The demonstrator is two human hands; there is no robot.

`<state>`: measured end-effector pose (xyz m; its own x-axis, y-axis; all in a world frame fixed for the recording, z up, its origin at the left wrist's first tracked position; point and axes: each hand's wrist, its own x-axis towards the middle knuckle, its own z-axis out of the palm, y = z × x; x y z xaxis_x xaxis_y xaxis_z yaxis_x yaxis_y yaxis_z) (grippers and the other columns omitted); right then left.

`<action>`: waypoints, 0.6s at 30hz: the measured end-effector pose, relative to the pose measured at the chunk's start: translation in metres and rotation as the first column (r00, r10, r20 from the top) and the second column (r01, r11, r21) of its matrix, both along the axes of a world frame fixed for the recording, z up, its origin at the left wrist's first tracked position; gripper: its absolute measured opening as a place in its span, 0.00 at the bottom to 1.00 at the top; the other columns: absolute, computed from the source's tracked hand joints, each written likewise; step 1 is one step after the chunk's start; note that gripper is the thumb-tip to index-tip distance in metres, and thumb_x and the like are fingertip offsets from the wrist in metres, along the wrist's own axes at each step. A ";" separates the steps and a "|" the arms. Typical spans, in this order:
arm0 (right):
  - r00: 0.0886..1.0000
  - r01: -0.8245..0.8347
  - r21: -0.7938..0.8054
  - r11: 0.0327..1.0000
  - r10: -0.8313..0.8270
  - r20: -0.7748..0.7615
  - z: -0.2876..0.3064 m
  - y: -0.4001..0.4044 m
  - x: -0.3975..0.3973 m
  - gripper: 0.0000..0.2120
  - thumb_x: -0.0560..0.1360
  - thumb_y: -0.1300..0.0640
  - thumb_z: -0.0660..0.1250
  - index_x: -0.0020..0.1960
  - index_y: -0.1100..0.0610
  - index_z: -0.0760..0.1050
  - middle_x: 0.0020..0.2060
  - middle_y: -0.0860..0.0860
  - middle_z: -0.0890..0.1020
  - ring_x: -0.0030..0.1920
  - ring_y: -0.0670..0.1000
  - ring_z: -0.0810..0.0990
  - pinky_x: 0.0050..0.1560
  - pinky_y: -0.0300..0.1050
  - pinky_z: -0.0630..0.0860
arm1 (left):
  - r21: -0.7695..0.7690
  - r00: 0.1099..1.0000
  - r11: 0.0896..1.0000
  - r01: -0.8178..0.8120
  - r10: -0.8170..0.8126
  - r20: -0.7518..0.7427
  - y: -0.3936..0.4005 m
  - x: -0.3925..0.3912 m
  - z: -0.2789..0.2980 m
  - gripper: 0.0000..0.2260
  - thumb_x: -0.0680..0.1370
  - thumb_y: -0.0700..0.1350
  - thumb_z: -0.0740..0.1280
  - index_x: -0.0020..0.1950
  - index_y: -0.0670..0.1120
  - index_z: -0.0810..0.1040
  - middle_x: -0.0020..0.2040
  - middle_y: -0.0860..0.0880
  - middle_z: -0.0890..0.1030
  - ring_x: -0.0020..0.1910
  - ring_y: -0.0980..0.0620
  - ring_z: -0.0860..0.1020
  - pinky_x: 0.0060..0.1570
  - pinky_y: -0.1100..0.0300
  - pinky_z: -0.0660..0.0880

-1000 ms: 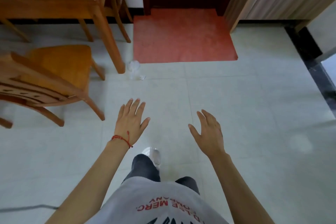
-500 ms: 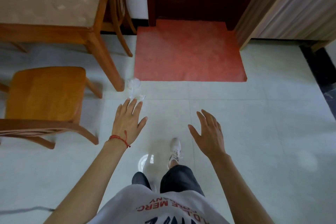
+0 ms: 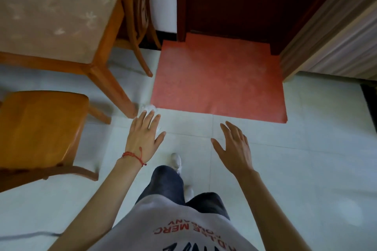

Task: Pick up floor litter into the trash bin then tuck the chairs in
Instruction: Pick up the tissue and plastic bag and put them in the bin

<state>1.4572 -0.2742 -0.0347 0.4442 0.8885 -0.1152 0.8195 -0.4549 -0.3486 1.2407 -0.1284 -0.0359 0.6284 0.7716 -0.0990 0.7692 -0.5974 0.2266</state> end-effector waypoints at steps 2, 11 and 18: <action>1.000 -0.011 -0.016 1.000 0.011 -0.009 -0.005 0.024 0.015 0.27 0.74 0.44 0.59 0.65 0.62 0.70 0.66 0.60 0.73 0.66 0.60 0.71 0.64 0.55 0.67 | -0.031 1.000 0.999 -0.009 0.008 -0.016 0.021 0.014 -0.004 0.22 0.75 0.48 0.66 0.64 0.37 0.72 0.63 0.35 0.74 0.63 0.33 0.70 0.59 0.39 0.70; 0.988 -0.151 -0.041 0.988 0.150 -0.025 -0.007 0.159 0.068 0.28 0.75 0.42 0.56 0.63 0.64 0.71 0.62 0.61 0.75 0.63 0.61 0.73 0.61 0.56 0.70 | -0.076 0.994 0.991 -0.107 0.106 -0.028 0.128 0.058 -0.011 0.22 0.76 0.52 0.59 0.61 0.37 0.73 0.59 0.35 0.76 0.59 0.34 0.73 0.57 0.39 0.72; 0.944 -0.326 -0.080 0.942 0.321 -0.070 -0.005 0.248 0.084 0.32 0.73 0.42 0.51 0.63 0.66 0.71 0.62 0.63 0.75 0.63 0.62 0.73 0.62 0.58 0.69 | -0.122 0.965 0.957 -0.262 0.261 -0.023 0.171 0.066 -0.019 0.26 0.76 0.55 0.53 0.62 0.37 0.73 0.61 0.35 0.76 0.61 0.33 0.73 0.57 0.38 0.72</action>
